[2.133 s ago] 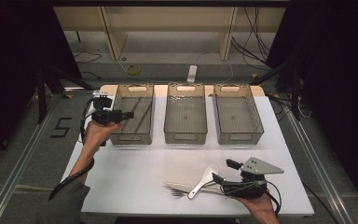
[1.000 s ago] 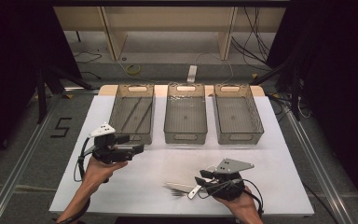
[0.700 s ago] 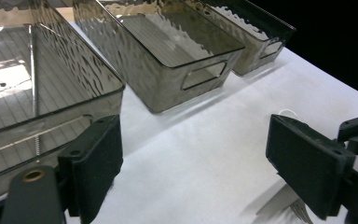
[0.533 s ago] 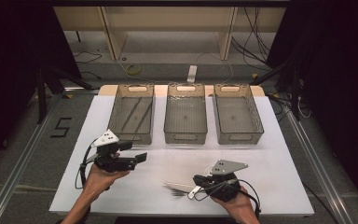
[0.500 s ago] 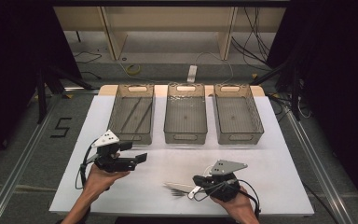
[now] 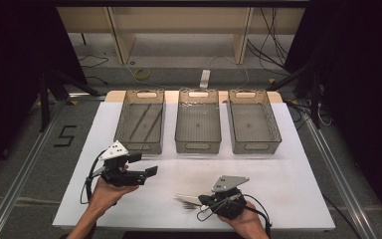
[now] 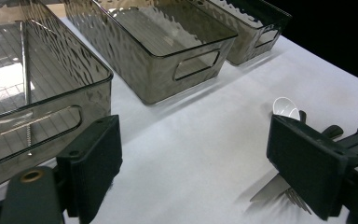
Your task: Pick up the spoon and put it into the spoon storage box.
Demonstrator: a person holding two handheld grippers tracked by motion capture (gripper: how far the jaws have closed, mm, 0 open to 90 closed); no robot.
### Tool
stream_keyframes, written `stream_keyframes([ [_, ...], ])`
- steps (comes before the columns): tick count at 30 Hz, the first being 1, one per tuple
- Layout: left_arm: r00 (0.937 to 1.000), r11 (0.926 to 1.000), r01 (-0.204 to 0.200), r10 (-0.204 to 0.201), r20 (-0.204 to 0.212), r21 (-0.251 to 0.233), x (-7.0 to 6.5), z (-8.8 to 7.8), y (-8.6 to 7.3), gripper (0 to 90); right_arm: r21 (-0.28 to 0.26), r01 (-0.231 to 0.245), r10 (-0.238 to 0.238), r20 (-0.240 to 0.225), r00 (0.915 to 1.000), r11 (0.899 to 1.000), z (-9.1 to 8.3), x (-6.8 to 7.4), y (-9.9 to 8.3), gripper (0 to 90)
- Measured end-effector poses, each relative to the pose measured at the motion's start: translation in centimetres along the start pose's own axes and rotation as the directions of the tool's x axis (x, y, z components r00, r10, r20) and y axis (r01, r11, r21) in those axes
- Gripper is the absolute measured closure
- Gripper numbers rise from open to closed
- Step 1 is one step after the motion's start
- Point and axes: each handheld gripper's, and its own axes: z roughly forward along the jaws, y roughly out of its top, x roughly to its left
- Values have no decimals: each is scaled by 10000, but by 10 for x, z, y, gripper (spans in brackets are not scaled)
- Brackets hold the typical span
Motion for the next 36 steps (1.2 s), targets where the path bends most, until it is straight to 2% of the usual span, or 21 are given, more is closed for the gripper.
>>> stream_keyframes([
  [15,9998,9997,-170,168,-126,-196,-2,-3,-1,170,808,151,-173,269,9995,9966,15,2,0,900],
  [22,9996,9996,-276,275,-119,-93,-2,-2,-2,167,1458,324,-370,284,9989,9888,23,4,-2,900],
  [28,9995,9995,-314,313,-90,-59,-2,-1,-2,167,2017,297,-386,403,9984,9790,20,5,-5,900],
  [29,9994,9994,-342,342,-105,-46,-3,-1,-2,167,2123,411,-510,415,9978,9763,18,4,-5,900],
  [34,9990,9991,-422,422,-109,4,-3,-1,-2,167,2544,287,-452,594,9972,9667,9,2,-10,900],
  [36,9992,9992,-399,399,-101,-29,-3,-1,-2,167,2558,153,-332,655,9973,9666,5,1,-11,900],
])
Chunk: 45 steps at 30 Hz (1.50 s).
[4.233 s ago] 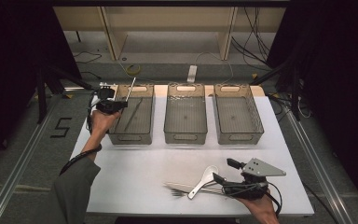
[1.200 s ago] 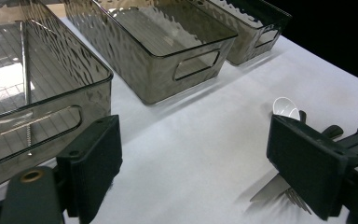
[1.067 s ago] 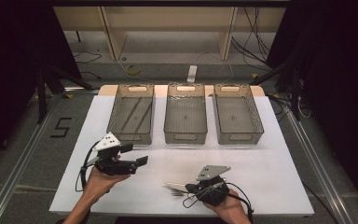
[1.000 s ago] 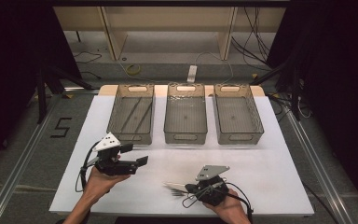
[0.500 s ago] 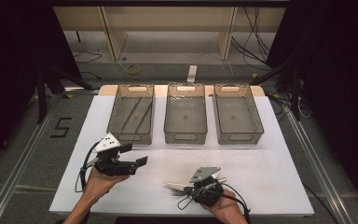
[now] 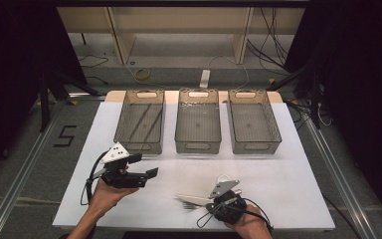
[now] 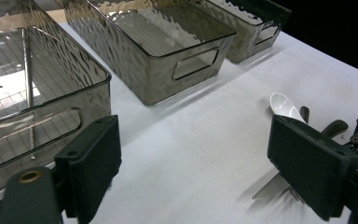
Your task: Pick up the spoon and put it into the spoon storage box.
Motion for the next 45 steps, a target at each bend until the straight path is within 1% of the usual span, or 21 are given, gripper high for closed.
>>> stream_keyframes([
  [2,10000,10000,-33,33,-8,52,0,0,0,167,35,81,-81,48,10000,10000,-4,-3,-2,900],
  [3,10000,10000,-36,37,-11,64,0,0,0,167,33,5,-5,36,10000,10000,-6,-4,-3,900],
  [7,10000,10000,-43,43,4,44,0,1,0,167,369,-73,70,91,9999,9993,-10,-9,-8,900],
  [8,10000,10000,-47,47,-4,51,0,1,0,167,466,-165,160,110,9998,9988,-11,-10,-9,900],
  [9,10000,10000,-44,44,2,35,0,1,0,167,477,-96,89,142,9999,9988,-12,-11,-11,900],
  [10,10000,10000,-42,42,17,31,0,1,0,167,557,-215,208,131,9997,9982,-13,-12,-12,900],
  [18,10000,10000,-47,47,20,68,-1,1,0,167,756,-421,394,371,9985,9963,-22,-22,-22,900],
  [20,10000,10000,-83,83,18,29,-1,1,1,167,803,-624,595,383,9975,9948,-26,-26,-25,900],
  [22,10000,10000,-83,83,9,6,-1,1,0,168,836,-735,697,468,9965,9938,-29,-29,-28,900],
  [26,10000,10000,-88,89,24,-31,-2,0,1,168,912,-932,890,489,9948,9915,-33,-34,-33,900],
  [28,10000,10000,-76,76,21,-28,-1,0,1,167,916,-944,905,460,9948,9913,-35,-36,-34,900],
  [30,10000,10000,-94,94,10,-28,-2,1,1,167,874,-959,933,328,9951,9915,-37,-36,-34,900],
  [31,9999,9999,-107,107,2,-25,-2,1,1,168,777,-904,885,280,9957,9929,-38,-36,-33,900],
  [33,9999,9999,-124,124,-4,-47,-2,0,1,167,454,-952,940,264,9952,9944,-44,-35,-31,900],
  [35,9999,9999,-108,108,-2,-67,-2,0,1,167,136,-931,924,457,9947,9956,-49,-36,-29,834],
  [36,9999,9999,-107,107,-8,-68,-2,0,1,167,-10,-1057,1056,587,9927,9944,-51,-37,-28,803],
  [37,9999,9999,-111,111,-15,-69,-2,0,1,168,-189,-1109,1120,684,9914,9936,-52,-39,-27,756],
  [38,9999,9999,-129,129,-27,-93,-2,0,1,167,-319,-1259,1282,839,9882,9915,-54,-40,-27,682],
  [41,10000,9998,-91,90,-38,-180,-2,-1,1,168,-437,-1668,1710,1208,9778,9850,-53,-47,-25,554],
  [43,10000,9998,-70,69,-43,-197,-1,-1,1,167,-361,-1973,2004,1339,9705,9797,-51,-51,-23,496],
  [45,10000,9997,-60,59,-31,-233,-1,-1,2,167,-269,-2164,2180,1373,9662,9759,-47,-53,-20,455],
])
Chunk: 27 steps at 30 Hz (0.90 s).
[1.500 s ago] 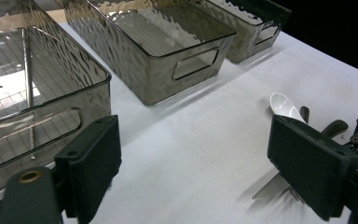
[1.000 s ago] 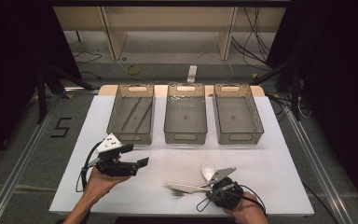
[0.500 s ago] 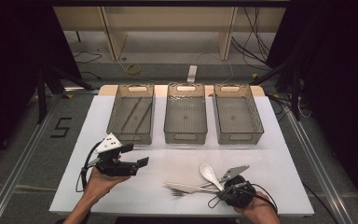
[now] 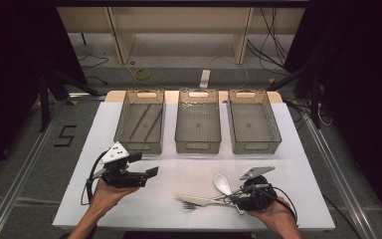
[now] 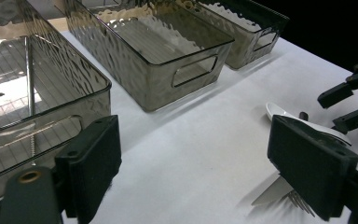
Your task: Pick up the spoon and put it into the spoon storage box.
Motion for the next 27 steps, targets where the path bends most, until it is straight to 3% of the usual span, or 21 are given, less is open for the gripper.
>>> stream_keyframes([
  [8,10000,10000,-2,2,-10,-88,0,-1,0,167,779,-174,175,-3,9998,9968,16,3,8,428],
  [17,10000,10000,-17,17,-11,-89,0,0,0,167,1015,-139,145,-47,9999,9947,20,3,9,585],
  [27,10000,9999,-60,60,21,-84,-1,0,0,168,1181,-64,68,-35,10000,9930,24,1,11,676],
])
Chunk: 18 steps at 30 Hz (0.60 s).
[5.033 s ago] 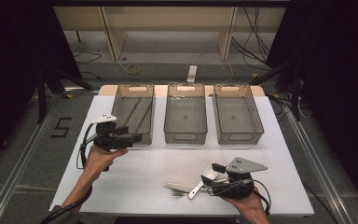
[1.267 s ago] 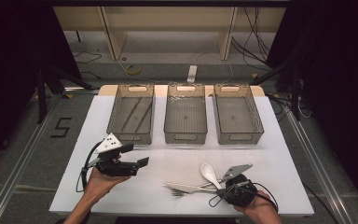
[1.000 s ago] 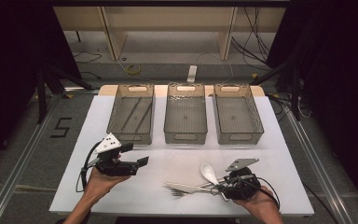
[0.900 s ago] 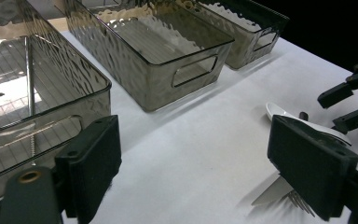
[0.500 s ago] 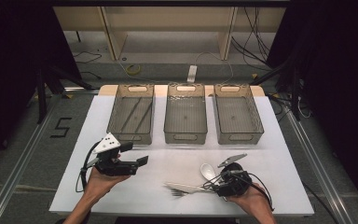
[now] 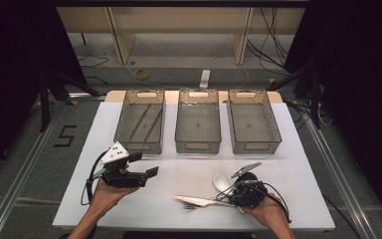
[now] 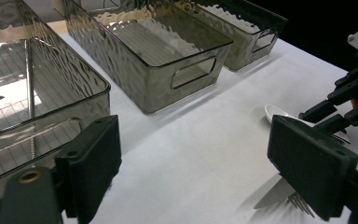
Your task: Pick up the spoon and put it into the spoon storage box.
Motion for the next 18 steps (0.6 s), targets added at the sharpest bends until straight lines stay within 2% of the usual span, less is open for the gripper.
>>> stream_keyframes([
  [18,9999,9999,-107,107,27,115,-1,1,0,169,300,440,-434,-193,9989,9986,3,3,5,777],
])
